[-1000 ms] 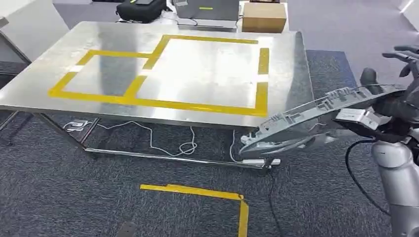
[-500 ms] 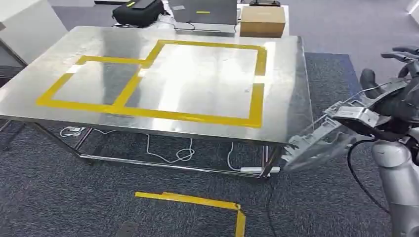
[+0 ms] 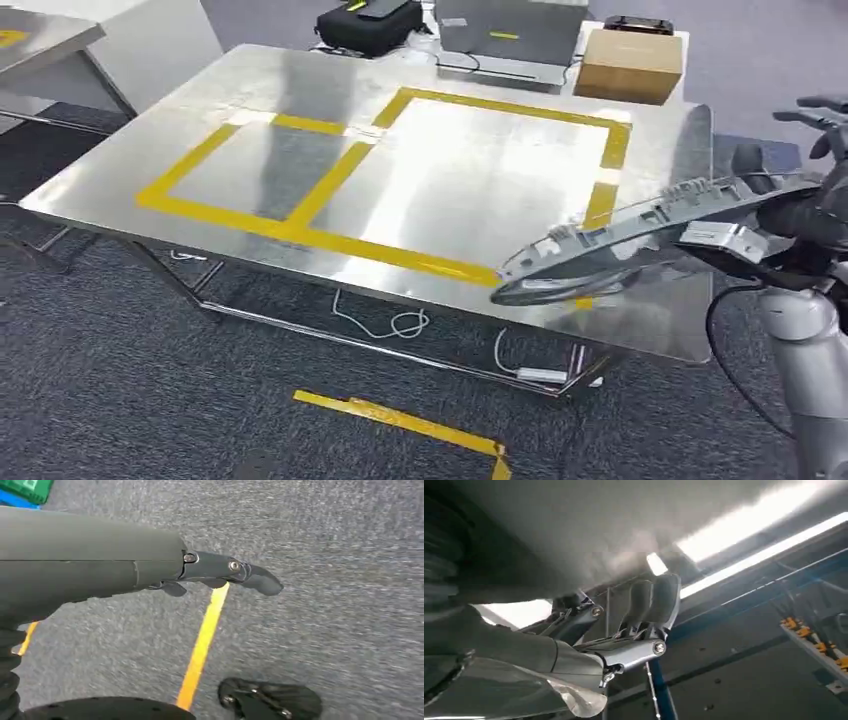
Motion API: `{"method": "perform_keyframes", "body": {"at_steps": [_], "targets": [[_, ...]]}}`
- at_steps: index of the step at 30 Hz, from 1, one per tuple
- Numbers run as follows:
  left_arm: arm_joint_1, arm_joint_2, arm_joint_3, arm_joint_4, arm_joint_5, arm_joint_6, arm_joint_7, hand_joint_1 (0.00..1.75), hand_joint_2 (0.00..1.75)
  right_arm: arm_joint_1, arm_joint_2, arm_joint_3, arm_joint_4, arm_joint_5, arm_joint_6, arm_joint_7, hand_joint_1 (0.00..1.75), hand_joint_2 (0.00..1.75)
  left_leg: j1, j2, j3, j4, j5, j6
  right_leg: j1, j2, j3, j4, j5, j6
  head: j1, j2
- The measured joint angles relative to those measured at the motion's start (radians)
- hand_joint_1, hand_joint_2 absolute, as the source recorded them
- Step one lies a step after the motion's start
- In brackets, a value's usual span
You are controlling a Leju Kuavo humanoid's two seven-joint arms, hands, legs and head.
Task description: Take the parts from the cabinet and place them on the table.
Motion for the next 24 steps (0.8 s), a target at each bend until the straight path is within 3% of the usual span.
{"method": "perform_keyframes", "body": {"at_steps": [1,2,3,4,5,6,7,9,10,11,12,14,15,16,17,19,21,22,24], "targets": [[0.000,0.000,0.000,0.000,0.000,0.000,0.000,0.00,1.75,-0.002,0.000,0.001,0.000,0.000,0.001,0.000,1.75,1.75,0.000,-0.005,-0.010,-0.001,-0.005,-0.007,0.008,-0.003,0.021,-0.009,-0.018,-0.024,0.003,0.000],[0.004,-0.001,0.000,0.000,0.000,0.000,0.000,0.00,1.75,0.001,0.000,0.001,-0.002,0.000,0.000,0.000,1.75,1.75,0.002,-0.005,-0.008,0.000,-0.010,-0.015,0.010,0.000,0.016,-0.009,-0.003,-0.040,0.004,0.000],[0.006,-0.001,0.000,0.000,0.000,0.000,0.000,0.00,1.75,-0.001,0.000,0.001,-0.003,0.000,0.000,0.000,1.75,1.75,0.000,-0.002,-0.003,0.004,-0.010,-0.017,0.010,-0.001,0.020,-0.009,-0.009,-0.049,0.003,0.000],[0.004,0.002,0.000,0.000,0.000,0.000,0.000,0.00,1.75,-0.001,0.000,0.001,-0.005,-0.001,0.000,0.000,1.75,1.75,-0.001,-0.001,0.000,0.007,-0.018,-0.021,0.002,-0.002,0.031,-0.012,-0.011,-0.055,0.004,0.000],[0.003,0.002,0.000,0.000,0.000,0.000,-0.001,0.00,1.75,-0.002,0.000,0.001,-0.009,0.000,0.000,0.000,1.75,1.75,-0.002,0.027,-0.009,0.032,-0.019,-0.029,0.002,-0.003,0.045,-0.016,-0.016,-0.060,0.003,0.000],[0.000,0.001,0.000,0.000,0.000,0.000,-0.002,0.00,1.75,-0.005,0.000,0.001,-0.010,0.000,0.000,0.000,1.75,1.75,0.000,0.050,-0.037,0.087,-0.028,-0.037,0.002,-0.006,0.056,-0.017,-0.023,-0.067,-0.006,0.000],[-0.003,0.001,0.000,0.000,0.000,0.000,-0.002,0.00,1.75,-0.005,0.000,0.001,-0.011,0.000,0.000,-0.001,1.75,1.75,0.006,0.061,-0.082,0.163,-0.050,-0.045,0.002,-0.007,0.064,-0.017,-0.031,-0.070,-0.007,0.000],[-0.004,0.001,0.000,0.000,0.003,-0.003,-0.003,0.00,1.75,-0.004,0.000,0.003,-0.011,0.003,0.001,-0.002,1.75,1.75,0.013,0.066,-0.171,0.289,-0.099,-0.053,0.002,-0.010,0.083,-0.017,-0.048,-0.069,-0.007,0.000],[-0.001,0.001,0.000,0.000,0.003,-0.005,-0.003,0.00,1.75,-0.004,0.000,0.003,-0.011,0.003,0.002,-0.002,1.75,1.75,0.015,0.067,-0.196,0.307,-0.102,-0.055,0.001,-0.010,0.095,-0.017,-0.057,-0.069,-0.007,0.000],[0.001,0.001,0.000,0.000,0.004,-0.005,-0.003,0.00,1.75,-0.004,0.000,0.004,-0.011,0.005,0.002,-0.002,1.75,1.75,0.017,0.067,-0.200,0.287,-0.083,-0.055,0.001,-0.010,0.109,-0.017,-0.067,-0.068,-0.006,0.000],[0.001,0.002,0.000,0.000,0.006,-0.005,-0.003,0.00,1.75,-0.005,0.000,0.005,-0.011,0.005,0.003,-0.002,1.75,1.75,0.017,0.067,-0.191,0.237,-0.039,-0.052,0.001,-0.011,0.123,-0.017,-0.077,-0.067,-0.007,0.000],[0.001,0.003,0.000,0.000,0.006,-0.005,-0.003,0.00,1.75,-0.005,0.000,0.005,-0.011,0.005,0.004,-0.002,1.75,1.75,0.014,0.071,-0.149,0.070,0.096,-0.039,0.001,-0.013,0.148,-0.020,-0.100,-0.058,-0.007,0.000],[0.003,0.004,0.000,0.000,0.007,-0.005,-0.003,0.00,1.75,-0.005,0.000,0.005,-0.011,0.005,0.004,-0.002,1.75,1.75,0.007,0.074,-0.149,0.055,0.094,-0.035,0.003,-0.012,0.165,-0.017,-0.108,-0.053,-0.005,0.000],[0.001,0.005,0.000,0.000,0.009,-0.005,-0.003,0.00,1.75,-0.006,0.000,0.005,-0.011,0.005,0.005,-0.003,1.75,1.75,0.003,0.076,-0.143,0.026,0.066,-0.028,0.006,-0.011,0.157,-0.024,-0.112,-0.046,-0.011,0.000],[0.000,0.004,0.000,0.000,0.009,-0.005,-0.003,0.00,1.75,-0.007,0.000,0.006,-0.012,0.007,0.007,-0.002,1.75,1.75,0.002,0.073,-0.139,0.035,0.084,-0.023,0.007,-0.011,0.158,-0.033,-0.114,-0.039,-0.010,0.000],[0.002,0.003,0.000,0.000,0.008,-0.005,-0.003,0.00,1.75,-0.009,0.000,0.007,-0.014,0.007,0.006,-0.002,1.75,1.75,0.002,0.070,-0.124,0.017,0.079,-0.012,0.004,-0.013,0.178,-0.032,-0.106,-0.025,-0.010,0.000],[-0.001,0.006,0.000,0.000,0.009,-0.004,-0.003,0.00,1.75,-0.014,0.000,0.008,-0.016,0.006,0.006,-0.003,1.75,1.75,0.007,0.066,-0.097,0.007,0.073,0.001,0.003,-0.010,0.145,0.026,-0.119,-0.024,-0.007,0.000],[-0.003,0.005,0.000,0.000,0.009,-0.005,-0.003,0.00,1.75,-0.018,0.000,0.008,-0.016,0.007,0.006,-0.002,1.75,1.75,0.005,0.066,-0.093,0.007,0.068,0.008,0.004,-0.009,0.103,0.095,-0.134,-0.024,-0.006,0.000],[-0.005,0.003,0.000,0.000,0.009,-0.006,-0.003,0.00,1.75,-0.016,0.000,0.009,-0.016,0.007,0.006,-0.002,1.75,1.75,0.001,0.063,-0.082,0.007,0.055,0.015,0.006,-0.008,-0.001,0.234,-0.193,-0.021,-0.006,0.000]]}}
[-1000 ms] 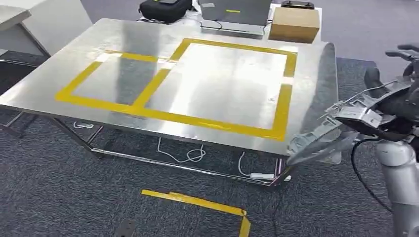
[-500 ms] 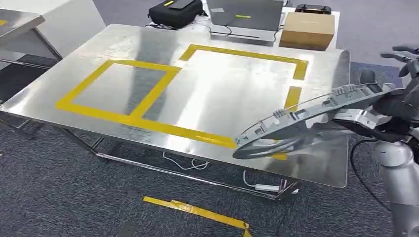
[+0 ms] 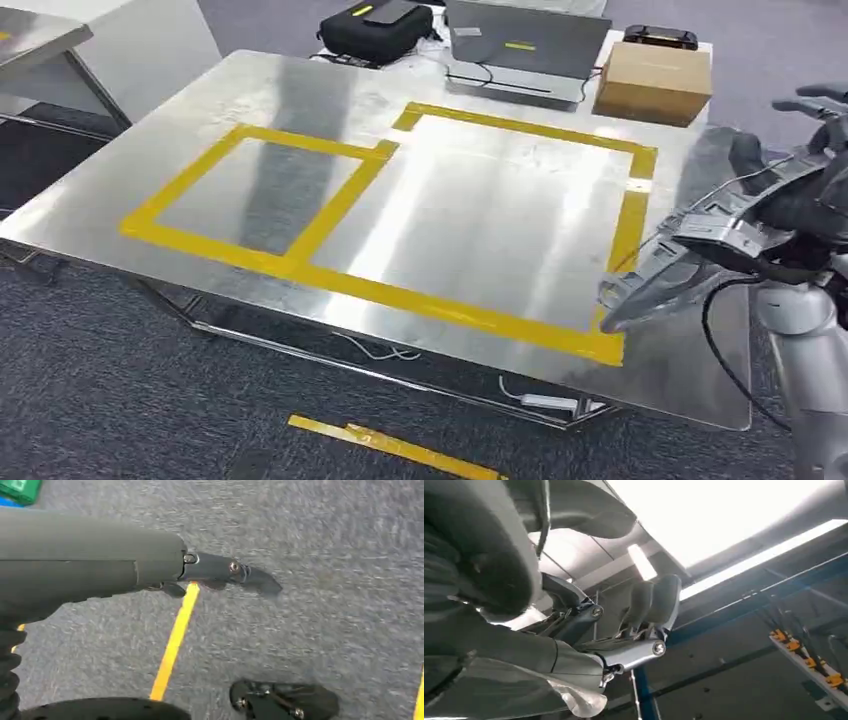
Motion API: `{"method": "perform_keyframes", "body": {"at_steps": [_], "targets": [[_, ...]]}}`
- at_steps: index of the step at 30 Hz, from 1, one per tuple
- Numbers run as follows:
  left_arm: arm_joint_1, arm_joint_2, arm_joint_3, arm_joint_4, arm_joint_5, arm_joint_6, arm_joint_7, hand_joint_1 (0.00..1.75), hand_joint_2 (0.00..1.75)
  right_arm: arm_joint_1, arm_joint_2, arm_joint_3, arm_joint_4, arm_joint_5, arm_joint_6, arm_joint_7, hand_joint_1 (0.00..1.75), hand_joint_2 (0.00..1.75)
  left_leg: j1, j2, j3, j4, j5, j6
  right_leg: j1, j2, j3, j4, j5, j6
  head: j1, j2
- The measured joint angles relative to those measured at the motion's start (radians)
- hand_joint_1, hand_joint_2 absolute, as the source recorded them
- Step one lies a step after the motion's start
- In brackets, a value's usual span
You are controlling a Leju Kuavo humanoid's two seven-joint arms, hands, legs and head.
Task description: Take the parts from the cabinet and place them on the table.
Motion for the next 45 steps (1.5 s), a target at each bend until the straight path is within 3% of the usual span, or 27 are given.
{"method": "perform_keyframes", "body": {"at_steps": [1,2,3,6,7,9,12,16,17,18,20,21,22,23,26,27,28,30,31,33,35,36,37,40,42,43,45], "targets": [[0.001,0.000,0.000,0.000,0.000,0.000,0.000,0.00,1.75,0.003,0.000,0.000,0.000,0.001,0.000,0.000,1.75,1.75,-0.001,-0.002,0.007,0.000,-0.007,0.001,0.002,0.000,-0.036,0.029,-0.019,-0.001,0.000,0.000],[0.003,0.000,0.000,0.000,0.001,0.000,0.000,0.00,1.75,0.006,0.000,0.000,0.000,0.003,0.000,0.000,1.75,1.75,-0.003,-0.004,0.019,0.000,-0.017,0.001,0.003,0.000,-0.054,0.016,-0.007,-0.004,0.000,0.000],[0.004,0.000,0.000,0.000,0.002,0.000,0.000,0.00,1.75,0.007,0.000,0.001,0.000,0.005,0.001,0.000,1.75,1.75,-0.004,-0.006,0.032,0.000,-0.026,0.000,0.005,0.000,-0.050,-0.028,0.032,-0.007,0.000,0.000],[0.003,-0.003,0.000,0.000,0.002,-0.003,0.000,0.00,1.75,0.006,0.000,0.001,0.002,0.010,0.005,0.000,1.75,1.75,-0.009,-0.011,0.069,0.001,-0.055,-0.005,0.013,0.001,-0.007,-0.234,0.220,-0.027,0.000,0.000],[0.001,-0.002,0.000,0.000,0.003,-0.005,0.000,0.00,1.75,0.002,0.000,0.002,0.004,0.010,0.008,0.002,1.75,1.75,-0.010,-0.016,0.068,0.004,-0.061,-0.012,0.015,-0.001,0.002,-0.247,0.175,-0.027,0.001,0.000],[0.002,-0.002,0.000,0.000,0.004,-0.008,0.000,0.00,1.75,0.000,0.000,0.002,0.006,0.013,0.011,0.002,1.75,1.75,-0.009,-0.013,0.072,0.010,-0.063,-0.023,0.019,0.001,0.017,-0.250,0.195,-0.038,0.003,0.000],[0.000,0.000,0.000,0.000,0.004,-0.009,0.001,0.00,1.75,-0.010,-0.001,0.001,0.011,0.012,0.012,0.003,1.75,1.75,-0.010,-0.006,0.065,0.044,-0.076,-0.039,0.006,-0.002,0.050,-0.262,0.195,-0.047,0.000,0.000],[0.001,0.002,0.000,0.000,-0.002,-0.008,0.004,0.00,1.75,-0.019,-0.001,-0.003,0.039,0.005,0.020,0.018,1.75,1.75,0.016,0.001,-0.090,0.290,-0.172,-0.071,0.001,-0.005,0.068,-0.262,0.174,-0.051,-0.007,0.000],[0.003,0.002,-0.001,0.000,-0.003,-0.007,0.005,0.00,1.75,-0.019,-0.001,-0.007,0.049,0.002,0.025,0.018,1.75,1.75,0.021,0.001,-0.102,0.287,-0.158,-0.077,-0.002,-0.005,0.075,-0.262,0.169,-0.048,-0.007,0.000],[0.004,0.003,-0.001,0.000,-0.006,-0.005,0.005,0.00,1.75,-0.018,-0.001,-0.009,0.059,-0.003,0.029,0.018,1.75,1.75,0.025,0.001,-0.098,0.250,-0.120,-0.082,-0.006,-0.004,0.082,-0.262,0.163,-0.045,-0.007,0.000],[0.003,0.006,-0.001,0.000,-0.009,-0.004,0.006,0.00,1.75,-0.020,-0.003,-0.013,0.077,-0.013,0.033,0.013,1.75,1.75,0.034,0.005,-0.050,0.089,0.013,-0.092,-0.015,-0.003,0.102,-0.261,0.148,-0.032,-0.008,0.000],[0.005,0.005,-0.002,0.000,-0.009,-0.003,0.007,0.00,1.75,-0.021,-0.003,-0.017,0.089,-0.015,0.034,0.013,1.75,1.75,0.036,0.005,-0.036,0.042,0.040,-0.097,-0.016,-0.003,0.106,-0.263,0.142,-0.025,-0.008,0.000],[0.003,0.006,-0.003,0.000,-0.009,-0.002,0.008,0.00,1.75,-0.022,-0.004,-0.020,0.100,-0.017,0.035,0.013,1.75,1.75,0.025,0.009,-0.045,0.026,-0.001,-0.089,-0.014,-0.002,0.104,-0.260,0.143,-0.019,-0.014,0.000],[0.001,0.006,-0.003,0.000,-0.009,-0.002,0.008,0.00,1.75,-0.024,-0.006,-0.026,0.106,-0.019,0.036,0.013,1.75,1.75,0.024,0.010,-0.040,0.025,0.015,-0.071,-0.010,-0.001,0.099,-0.259,0.138,-0.011,-0.014,0.000],[0.004,0.008,-0.003,0.000,-0.003,0.001,0.010,0.00,1.75,-0.029,-0.014,-0.035,0.122,-0.020,0.039,0.013,1.75,1.75,0.025,0.008,-0.034,0.021,0.014,-0.048,-0.012,-0.003,0.113,-0.269,0.124,0.011,-0.011,0.000],[0.003,0.007,-0.003,0.000,-0.003,0.002,0.010,0.00,1.75,-0.029,-0.018,-0.035,0.127,-0.021,0.039,0.013,1.75,1.75,0.027,0.007,-0.028,0.017,0.014,-0.041,-0.015,-0.003,0.103,-0.254,0.109,0.012,-0.011,0.000],[0.000,0.006,-0.003,0.000,-0.003,0.002,0.010,0.00,1.75,-0.031,-0.021,-0.037,0.131,-0.021,0.039,0.013,1.75,1.75,0.026,0.006,-0.027,0.017,0.012,-0.036,-0.013,-0.002,0.080,-0.207,0.081,0.010,-0.011,0.000],[-0.002,0.006,-0.003,0.000,-0.003,0.003,0.009,0.00,1.75,-0.031,-0.022,-0.041,0.142,-0.024,0.039,0.011,1.75,1.75,0.020,0.006,-0.026,0.017,0.008,-0.027,-0.005,-0.001,-0.007,-0.046,0.017,0.005,-0.008,0.000],[-0.002,0.006,-0.003,0.000,-0.002,0.003,0.009,0.00,1.75,-0.030,-0.023,-0.044,0.147,-0.025,0.039,0.011,1.75,1.75,0.016,0.006,-0.024,0.018,0.005,-0.023,-0.002,0.000,-0.044,0.015,0.005,0.002,-0.008,0.000],[0.000,0.006,-0.003,0.000,0.002,0.002,0.007,0.00,1.75,-0.025,-0.025,-0.050,0.153,-0.028,0.039,0.011,1.75,1.75,0.009,0.004,-0.017,0.018,0.001,-0.017,0.002,0.000,-0.057,0.007,0.047,-0.005,-0.008,0.000],[-0.001,0.006,-0.003,0.000,0.003,0.002,0.000,0.00,1.75,-0.024,-0.034,-0.057,0.156,-0.030,0.039,0.008,1.75,1.75,0.004,0.000,-0.008,0.018,-0.005,-0.016,0.007,0.000,0.002,-0.142,0.148,-0.020,-0.008,0.000],[-0.001,0.006,-0.003,0.000,0.003,0.001,-0.003,0.00,1.75,-0.024,-0.038,-0.060,0.156,-0.033,0.039,0.004,1.75,1.75,0.004,-0.002,-0.006,0.018,-0.008,-0.018,0.010,-0.001,0.028,-0.212,0.177,-0.026,-0.008,0.000],[-0.002,0.005,-0.003,0.000,0.005,0.001,-0.005,0.00,1.75,-0.024,-0.042,-0.063,0.156,-0.035,0.039,0.002,1.75,1.75,-0.004,-0.003,-0.010,0.022,-0.009,-0.022,0.015,-0.001,0.051,-0.227,0.166,-0.027,-0.009,0.000],[-0.003,0.004,-0.002,0.000,0.024,0.009,0.001,0.00,1.75,-0.031,-0.043,-0.067,0.159,-0.038,0.062,-0.009,1.75,1.75,0.001,-0.003,-0.013,0.017,-0.003,-0.034,0.018,0.003,0.053,-0.243,0.161,-0.030,-0.008,0.000],[-0.020,0.000,0.001,0.000,0.032,0.015,0.025,0.00,1.75,-0.072,-0.033,-0.062,0.185,-0.015,0.074,-0.006,1.75,1.75,-0.002,-0.002,-0.014,0.027,-0.015,-0.048,0.005,0.001,0.060,-0.255,0.170,-0.041,-0.010,0.000],[-0.033,-0.001,0.000,0.000,0.031,0.017,0.031,0.00,1.75,-0.095,-0.025,-0.055,0.204,-0.006,0.075,0.000,1.75,1.75,0.001,0.000,-0.029,0.060,-0.038,-0.057,0.003,0.000,0.061,-0.255,0.170,-0.044,-0.017,0.000],[-0.050,-0.002,0.000,0.000,0.030,0.019,0.038,0.00,1.75,-0.114,-0.018,-0.047,0.234,-0.004,0.079,0.004,1.75,1.75,0.010,0.001,-0.097,0.205,-0.108,-0.067,0.004,-0.005,0.062,-0.255,0.169,-0.047,-0.019,0.000]]}}
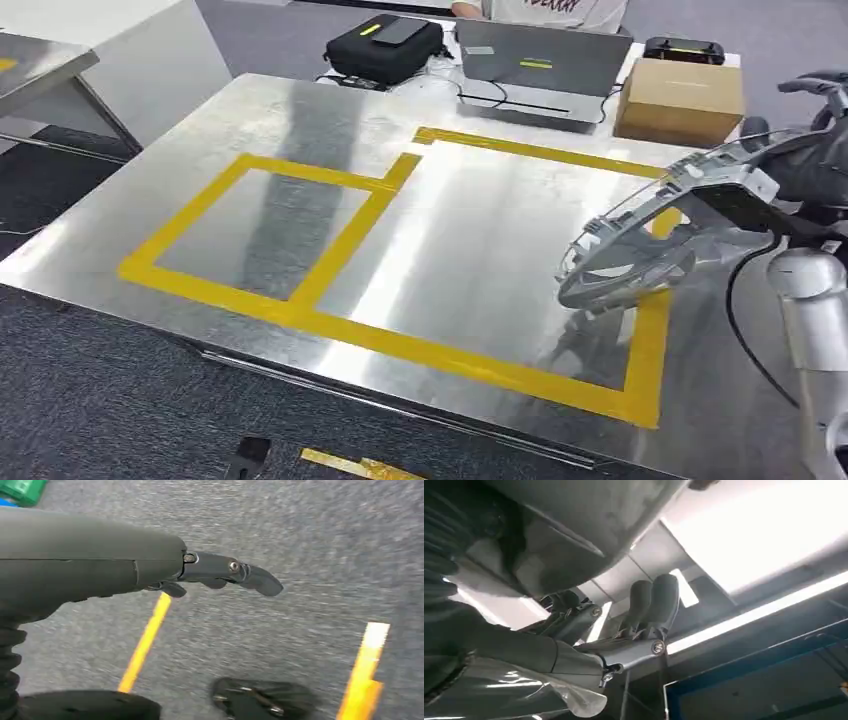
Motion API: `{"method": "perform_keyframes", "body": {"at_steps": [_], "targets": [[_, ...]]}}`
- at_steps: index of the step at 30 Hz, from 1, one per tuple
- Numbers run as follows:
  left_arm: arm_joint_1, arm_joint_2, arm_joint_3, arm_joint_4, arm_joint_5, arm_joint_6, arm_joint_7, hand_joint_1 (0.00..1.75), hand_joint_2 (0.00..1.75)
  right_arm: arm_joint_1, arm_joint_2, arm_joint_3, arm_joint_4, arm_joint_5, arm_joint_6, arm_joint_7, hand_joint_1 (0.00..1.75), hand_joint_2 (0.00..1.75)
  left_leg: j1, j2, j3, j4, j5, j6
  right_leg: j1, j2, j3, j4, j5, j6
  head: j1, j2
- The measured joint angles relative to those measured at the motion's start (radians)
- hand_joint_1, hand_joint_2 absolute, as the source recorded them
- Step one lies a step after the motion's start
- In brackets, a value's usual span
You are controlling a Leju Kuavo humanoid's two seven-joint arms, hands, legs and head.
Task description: Take the parts from the cabinet and place them on the table.
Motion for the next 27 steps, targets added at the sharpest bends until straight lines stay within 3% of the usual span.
{"method": "perform_keyframes", "body": {"at_steps": [1,2,3,4,6,8,10,12,13,14,16,17,18,19,21,22,23,26,27], "targets": [[-0.001,-0.001,0.000,0.000,-0.001,0.000,0.000,0.00,1.75,-0.002,0.000,0.001,0.013,-0.005,0.002,0.001,1.75,1.75,0.002,0.000,-0.032,0.068,-0.023,-0.003,0.000,-0.002,0.001,0.000,0.000,0.000,0.000,0.000],[0.000,-0.002,0.000,0.000,-0.002,0.000,0.000,0.00,1.75,-0.005,0.000,0.003,0.032,-0.015,0.005,0.002,1.75,1.75,0.004,0.001,-0.049,0.104,-0.023,-0.006,0.000,-0.003,0.002,0.000,-0.001,0.000,0.000,0.000],[0.003,-0.002,0.000,0.000,-0.002,0.000,0.000,0.00,1.75,-0.009,0.000,0.004,0.049,-0.021,0.006,0.002,1.75,1.75,0.006,0.001,-0.042,0.089,-0.001,-0.006,0.000,-0.002,0.003,0.000,-0.001,0.000,0.000,0.000],[0.005,-0.002,0.000,0.000,-0.002,0.000,0.000,0.00,1.75,-0.020,0.000,0.003,0.065,-0.030,0.007,0.002,1.75,1.75,0.008,0.003,-0.017,0.033,0.039,-0.005,0.000,-0.001,0.003,0.000,-0.001,0.001,0.000,0.000],[0.002,-0.002,0.000,0.000,-0.006,0.001,0.000,0.00,1.75,-0.037,0.000,-0.003,0.101,-0.045,0.015,-0.001,1.75,1.75,0.008,0.003,0.060,-0.127,0.119,0.002,0.000,0.000,0.007,0.000,-0.004,0.004,0.000,0.000],[-0.002,-0.002,0.000,0.000,-0.009,0.001,0.002,0.00,1.75,-0.051,-0.002,-0.013,0.143,-0.072,0.037,-0.008,1.75,1.75,0.004,0.004,0.089,-0.193,0.106,0.012,0.007,0.002,0.001,0.005,-0.006,0.015,0.002,0.000],[-0.002,-0.001,0.000,0.000,-0.009,0.000,0.008,0.00,1.75,-0.068,-0.003,-0.024,0.188,-0.091,0.056,-0.007,1.75,1.75,0.002,0.004,0.087,-0.187,0.105,0.020,0.005,0.001,0.004,-0.004,-0.002,0.027,0.000,0.000],[-0.002,0.000,0.000,0.000,-0.009,0.000,0.011,0.00,1.75,-0.086,-0.011,-0.039,0.237,-0.100,0.069,-0.017,1.75,1.75,0.010,0.005,0.095,-0.202,0.114,0.035,0.003,0.000,-0.003,-0.002,-0.010,0.040,0.002,0.000],[-0.003,-0.001,-0.001,0.000,-0.010,0.000,0.011,0.00,1.75,-0.098,-0.015,-0.042,0.266,-0.103,0.077,-0.024,1.75,1.75,0.009,0.005,0.097,-0.205,0.114,0.039,0.003,0.002,-0.012,0.025,-0.030,0.042,0.003,0.000],[-0.005,-0.002,-0.001,0.000,-0.010,-0.001,0.011,0.00,1.75,-0.108,-0.017,-0.047,0.296,-0.106,0.084,-0.028,1.75,1.75,0.009,0.005,0.097,-0.205,0.115,0.045,0.003,0.003,-0.040,0.086,-0.064,0.043,0.004,0.000],[-0.005,-0.003,-0.001,0.000,-0.014,-0.001,0.013,0.00,1.75,-0.119,-0.020,-0.059,0.352,-0.108,0.093,-0.027,1.75,1.75,0.008,0.005,0.097,-0.205,0.114,0.049,0.003,0.004,-0.119,0.250,-0.128,0.047,0.003,0.000],[-0.003,-0.002,-0.001,0.000,-0.017,-0.003,0.014,0.00,1.75,-0.126,-0.023,-0.062,0.373,-0.108,0.096,-0.027,1.75,1.75,0.007,0.005,0.098,-0.205,0.113,0.050,0.003,0.004,-0.142,0.291,-0.134,0.047,0.004,0.000],[-0.002,-0.002,-0.001,0.000,-0.018,-0.006,0.016,0.00,1.75,-0.135,-0.025,-0.064,0.395,-0.108,0.098,-0.027,1.75,1.75,0.007,0.005,0.100,-0.205,0.113,0.050,0.003,0.004,-0.142,0.287,-0.118,0.046,0.003,0.000],[-0.002,-0.001,-0.001,0.000,-0.018,-0.006,0.016,0.00,1.75,-0.146,-0.026,-0.065,0.414,-0.105,0.104,-0.029,1.75,1.75,0.007,0.004,0.102,-0.205,0.113,0.050,0.003,0.004,-0.122,0.244,-0.084,0.045,0.004,0.000],[-0.004,-0.003,-0.001,0.000,-0.018,-0.003,0.012,0.00,1.75,-0.176,-0.033,-0.066,0.459,-0.104,0.127,-0.042,1.75,1.75,0.006,0.004,0.109,-0.205,0.111,0.047,0.005,0.004,-0.030,0.067,0.002,0.034,0.004,0.000],[-0.005,-0.004,-0.001,0.000,-0.018,0.004,0.008,0.00,1.75,-0.192,-0.039,-0.068,0.479,-0.105,0.139,-0.051,1.75,1.75,0.006,0.004,0.111,-0.204,0.110,0.045,0.009,0.002,0.005,-0.004,0.003,0.024,0.004,0.000],[-0.007,-0.005,-0.001,0.000,-0.019,0.010,0.006,0.00,1.75,-0.204,-0.041,-0.068,0.498,-0.104,0.151,-0.062,1.75,1.75,0.001,0.001,0.109,-0.200,0.107,0.038,0.011,0.001,0.022,-0.019,0.000,0.024,0.002,0.000],[-0.007,-0.005,-0.001,0.000,-0.021,0.020,0.004,0.00,1.75,-0.230,-0.053,-0.069,0.546,-0.084,0.161,-0.082,1.75,1.75,0.009,0.002,0.114,-0.208,0.114,0.019,0.018,0.004,0.024,-0.021,0.006,0.015,0.003,0.000],[-0.008,-0.003,-0.001,0.000,-0.021,0.021,0.004,0.00,1.75,-0.237,-0.058,-0.070,0.558,-0.078,0.163,-0.082,1.75,1.75,0.008,0.002,0.114,-0.204,0.110,0.014,0.008,0.002,0.032,-0.033,0.016,0.008,0.003,0.000]]}}
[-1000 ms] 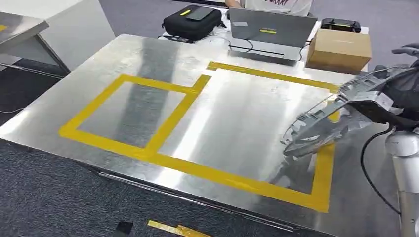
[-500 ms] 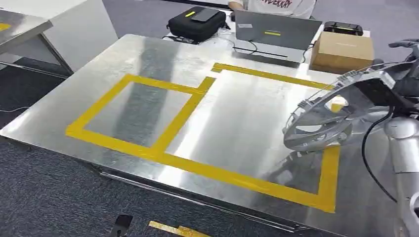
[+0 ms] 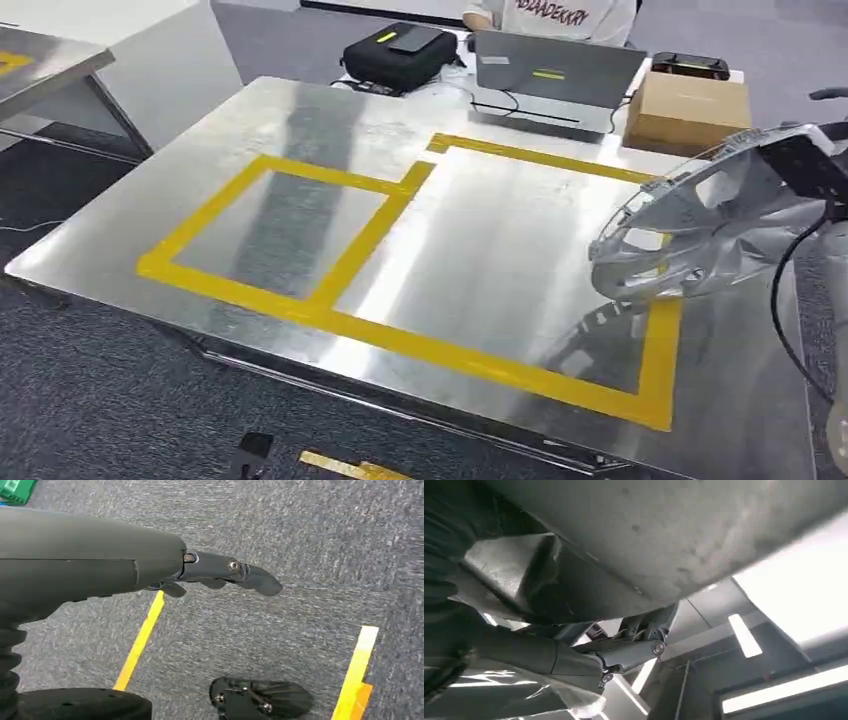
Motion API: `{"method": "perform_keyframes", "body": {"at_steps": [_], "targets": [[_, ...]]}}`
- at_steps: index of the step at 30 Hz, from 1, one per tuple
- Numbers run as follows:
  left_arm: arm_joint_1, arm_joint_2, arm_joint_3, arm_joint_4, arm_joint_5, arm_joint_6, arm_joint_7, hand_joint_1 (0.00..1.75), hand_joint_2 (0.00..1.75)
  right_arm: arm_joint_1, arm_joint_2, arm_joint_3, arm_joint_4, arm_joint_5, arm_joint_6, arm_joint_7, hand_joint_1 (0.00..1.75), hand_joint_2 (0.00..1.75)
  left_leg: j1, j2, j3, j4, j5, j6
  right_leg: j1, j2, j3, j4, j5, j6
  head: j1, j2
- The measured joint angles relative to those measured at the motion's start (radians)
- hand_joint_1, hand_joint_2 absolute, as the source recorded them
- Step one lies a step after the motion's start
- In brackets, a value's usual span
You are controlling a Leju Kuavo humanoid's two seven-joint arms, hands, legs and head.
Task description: Take the parts from the cabinet and place them on the table.
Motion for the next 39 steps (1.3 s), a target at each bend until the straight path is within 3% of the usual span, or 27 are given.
{"method": "perform_keyframes", "body": {"at_steps": [2,4,5,7,9,10,11,12,15,16,17,19,20,21,22,23,24,25,26,28,30,31,32,35,36,37,39], "targets": [[-0.001,0.002,0.000,0.000,0.000,0.000,0.000,0.00,1.75,-0.011,-0.001,0.000,0.025,0.007,0.000,-0.001,1.75,1.75,0.003,0.003,-0.025,0.069,-0.053,-0.012,-0.002,-0.003,0.007,-0.008,0.004,-0.007,-0.005,0.000],[0.000,0.003,0.000,0.000,0.000,-0.001,0.000,0.00,1.75,-0.019,-0.002,0.000,0.046,0.014,-0.015,-0.002,1.75,1.75,0.009,0.003,-0.091,0.223,-0.127,-0.021,-0.003,-0.004,0.006,-0.007,0.005,-0.007,-0.005,0.000],[0.000,0.004,0.000,0.000,0.000,-0.003,0.000,0.00,1.75,-0.022,-0.002,0.000,0.059,0.020,-0.027,0.000,1.75,1.75,0.010,0.003,-0.116,0.282,-0.145,-0.025,-0.003,-0.005,0.006,-0.007,0.005,-0.007,-0.004,0.000],[0.000,0.005,-0.002,0.000,0.000,-0.004,0.002,0.00,1.75,-0.027,-0.002,0.001,0.072,0.027,-0.033,0.000,1.75,1.75,0.015,0.004,-0.100,0.255,-0.109,-0.031,-0.005,-0.006,0.007,-0.006,0.005,-0.004,-0.004,0.000],[0.000,0.007,-0.003,0.000,-0.002,-0.004,0.002,0.00,1.75,-0.033,-0.002,0.002,0.081,0.035,-0.036,-0.002,1.75,1.75,0.021,0.004,-0.014,0.092,-0.028,-0.037,-0.013,-0.007,0.007,-0.003,0.003,0.005,-0.004,0.000],[-0.001,0.006,-0.004,0.000,-0.003,-0.004,0.002,0.00,1.75,-0.036,-0.002,0.004,0.083,0.039,-0.036,-0.006,1.75,1.75,0.026,0.004,0.023,0.021,-0.012,-0.042,-0.012,-0.007,0.007,0.002,0.001,0.014,-0.005,0.000],[-0.003,0.004,-0.005,0.000,-0.005,-0.004,0.002,0.00,1.75,-0.037,-0.003,0.005,0.084,0.043,-0.038,-0.009,1.75,1.75,0.020,0.000,0.031,0.001,-0.029,-0.038,-0.005,-0.005,-0.002,0.010,-0.003,0.023,-0.011,0.000],[-0.004,0.005,-0.006,0.000,-0.005,-0.004,0.002,0.00,1.75,-0.037,-0.003,0.005,0.087,0.046,-0.040,-0.011,1.75,1.75,0.021,-0.003,0.025,0.005,-0.024,-0.017,-0.006,-0.002,-0.003,0.008,-0.002,0.028,-0.006,0.000],[-0.004,0.002,-0.007,0.000,-0.006,-0.003,0.003,0.00,1.75,-0.032,-0.003,0.013,0.099,0.068,-0.062,-0.015,1.75,1.75,0.018,-0.002,0.025,0.003,-0.019,0.006,-0.010,-0.002,-0.008,-0.002,0.003,0.042,-0.009,0.000],[-0.005,0.002,-0.007,0.000,-0.006,-0.001,0.003,0.00,1.75,-0.030,-0.005,0.014,0.101,0.077,-0.073,-0.014,1.75,1.75,0.019,-0.001,0.024,0.000,-0.015,0.014,-0.011,-0.001,-0.011,0.013,-0.010,0.045,-0.006,0.000],[-0.006,0.002,-0.008,0.000,-0.007,0.000,0.003,0.00,1.75,-0.029,-0.005,0.015,0.104,0.080,-0.086,-0.011,1.75,1.75,0.017,-0.001,0.021,0.000,-0.014,0.021,-0.011,-0.001,-0.035,0.063,-0.045,0.045,-0.002,0.000],[-0.006,0.002,-0.008,0.000,-0.009,0.000,0.004,0.00,1.75,-0.027,-0.005,0.016,0.109,0.079,-0.099,-0.011,1.75,1.75,0.010,-0.002,0.014,0.000,-0.011,0.028,-0.009,-0.001,-0.119,0.236,-0.126,0.043,-0.002,0.000],[-0.006,0.002,-0.010,0.000,-0.009,0.000,0.006,0.00,1.75,-0.028,-0.005,0.016,0.112,0.078,-0.100,-0.011,1.75,1.75,0.006,-0.003,0.011,0.000,-0.010,0.032,-0.008,0.000,-0.156,0.309,-0.152,0.041,-0.002,0.000],[-0.005,0.002,-0.011,0.000,-0.009,0.000,0.007,0.00,1.75,-0.028,-0.005,0.016,0.114,0.077,-0.100,-0.011,1.75,1.75,0.002,-0.003,0.012,0.000,-0.010,0.033,-0.006,0.000,-0.171,0.338,-0.152,0.038,-0.002,0.000],[-0.005,0.002,-0.013,0.000,-0.009,0.000,0.008,0.00,1.75,-0.029,-0.005,0.016,0.116,0.077,-0.099,-0.011,1.75,1.75,-0.001,-0.004,0.014,0.000,-0.011,0.033,-0.003,0.000,-0.162,0.320,-0.129,0.032,-0.002,0.000],[-0.005,0.002,-0.014,0.000,-0.009,0.000,0.009,0.00,1.75,-0.033,-0.005,0.016,0.118,0.078,-0.097,-0.010,1.75,1.75,-0.005,-0.005,0.017,0.000,-0.012,0.035,0.003,0.000,-0.130,0.255,-0.087,0.022,-0.001,0.000],[-0.006,0.002,-0.014,0.000,-0.009,-0.001,0.010,0.00,1.75,-0.039,-0.005,0.016,0.120,0.082,-0.093,-0.008,1.75,1.75,-0.010,-0.005,0.021,0.000,-0.013,0.036,0.009,0.001,-0.083,0.165,-0.042,0.008,-0.002,0.000],[-0.007,0.000,-0.015,0.000,-0.010,-0.003,0.010,0.00,1.75,-0.050,-0.005,0.018,0.123,0.089,-0.084,-0.002,1.75,1.75,-0.010,-0.005,0.023,0.000,-0.013,0.037,0.019,0.001,-0.030,0.063,-0.003,-0.013,-0.001,0.000],[-0.009,-0.004,-0.016,0.000,-0.011,-0.006,0.010,0.00,1.75,-0.058,-0.005,0.019,0.124,0.097,-0.070,0.007,1.75,1.75,-0.014,-0.004,0.022,0.001,-0.015,0.034,0.024,-0.006,-0.012,0.021,-0.017,-0.030,-0.006,0.000],[-0.010,-0.005,-0.017,0.000,-0.012,-0.011,0.011,0.00,1.75,-0.069,-0.005,0.024,0.133,0.106,-0.051,0.011,1.75,1.75,-0.009,-0.003,0.016,0.001,-0.012,0.027,0.029,-0.010,-0.005,0.012,-0.008,-0.017,-0.004,0.000],[-0.010,-0.006,-0.022,0.000,-0.012,-0.014,0.012,0.00,1.75,-0.079,-0.005,0.027,0.143,0.113,-0.049,0.020,1.75,1.75,-0.011,-0.003,0.020,-0.002,-0.011,0.016,0.026,-0.009,0.002,0.000,0.000,-0.018,-0.003,0.000],[-0.010,-0.003,-0.023,0.000,-0.013,-0.014,0.013,0.00,1.75,-0.081,-0.004,0.029,0.146,0.118,-0.048,0.024,1.75,1.75,-0.009,-0.003,0.020,0.009,-0.019,0.011,0.016,-0.013,0.013,-0.015,0.010,-0.012,-0.002,0.000],[-0.011,-0.003,-0.024,0.000,-0.016,-0.014,0.013,0.00,1.75,-0.085,-0.003,0.035,0.154,0.125,-0.048,0.024,1.75,1.75,-0.010,-0.001,0.007,0.037,-0.043,0.004,0.014,-0.013,0.016,-0.019,0.010,-0.016,-0.005,0.000],[-0.011,-0.001,-0.025,0.000,-0.018,-0.015,0.016,0.00,1.75,-0.102,0.004,0.046,0.178,0.141,-0.039,0.024,1.75,1.75,0.000,0.000,-0.096,0.260,-0.149,-0.011,0.009,-0.016,0.014,-0.019,0.011,-0.016,-0.003,0.000],[-0.010,0.000,-0.025,0.000,-0.018,-0.015,0.019,0.00,1.75,-0.109,0.006,0.053,0.192,0.150,-0.022,0.029,1.75,1.75,0.003,0.001,-0.112,0.297,-0.152,-0.016,0.008,-0.016,0.015,-0.019,0.011,-0.016,-0.005,0.000],[-0.009,0.002,-0.025,0.000,-0.018,-0.016,0.021,0.00,1.75,-0.123,0.006,0.060,0.205,0.158,-0.006,0.033,1.75,1.75,0.006,0.001,-0.108,0.287,-0.134,-0.019,0.007,-0.016,0.016,-0.019,0.010,-0.014,-0.004,0.000],[-0.010,0.005,-0.026,0.000,-0.018,-0.017,0.023,0.00,1.75,-0.155,0.006,0.075,0.240,0.172,0.060,0.044,1.75,1.75,0.012,0.003,-0.043,0.148,-0.050,-0.026,0.001,-0.016,0.017,-0.015,0.008,-0.006,-0.004,0.000]]}}
